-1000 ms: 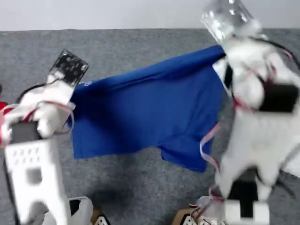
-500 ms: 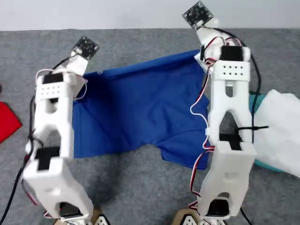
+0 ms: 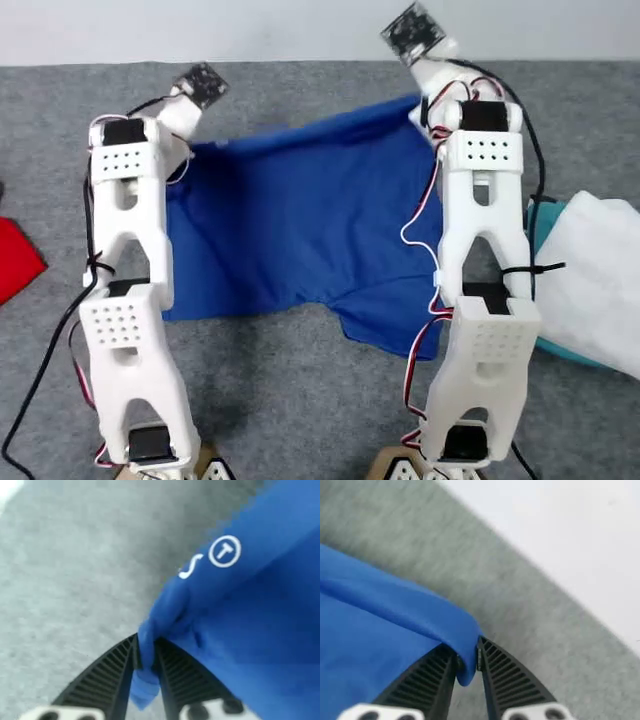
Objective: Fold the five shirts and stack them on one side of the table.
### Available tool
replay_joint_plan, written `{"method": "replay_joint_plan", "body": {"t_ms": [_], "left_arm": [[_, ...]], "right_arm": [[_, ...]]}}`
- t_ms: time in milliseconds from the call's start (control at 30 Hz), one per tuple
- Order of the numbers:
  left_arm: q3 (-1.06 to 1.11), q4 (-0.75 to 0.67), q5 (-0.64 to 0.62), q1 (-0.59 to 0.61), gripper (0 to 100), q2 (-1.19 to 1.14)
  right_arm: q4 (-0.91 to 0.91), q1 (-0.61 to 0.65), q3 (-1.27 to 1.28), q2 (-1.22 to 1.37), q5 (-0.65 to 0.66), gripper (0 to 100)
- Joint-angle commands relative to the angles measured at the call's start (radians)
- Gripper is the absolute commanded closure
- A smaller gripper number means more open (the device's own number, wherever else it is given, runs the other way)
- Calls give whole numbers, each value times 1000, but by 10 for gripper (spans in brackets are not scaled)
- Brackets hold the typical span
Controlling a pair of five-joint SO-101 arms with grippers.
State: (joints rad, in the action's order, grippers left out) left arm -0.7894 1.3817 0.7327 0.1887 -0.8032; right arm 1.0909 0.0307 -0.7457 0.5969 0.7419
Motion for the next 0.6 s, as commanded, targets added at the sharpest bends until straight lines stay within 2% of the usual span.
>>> {"method": "replay_joint_plan", "body": {"t_ms": [0, 100, 267, 367, 567], "left_arm": [[-139, 232, 103, -5, 994, -14], [-199, 364, 176, 2, 994, -37], [-151, 374, 253, 23, 994, 5], [-35, 376, 301, 26, 994, 80], [332, 374, 413, 18, 994, 338]], "right_arm": [[160, 18, -34, -27, 54, 988], [275, 18, -34, -58, 58, 988], [444, 18, -34, -128, 81, 988], [550, 19, -34, -171, 120, 988], [699, 7, -32, -237, 158, 988]]}}
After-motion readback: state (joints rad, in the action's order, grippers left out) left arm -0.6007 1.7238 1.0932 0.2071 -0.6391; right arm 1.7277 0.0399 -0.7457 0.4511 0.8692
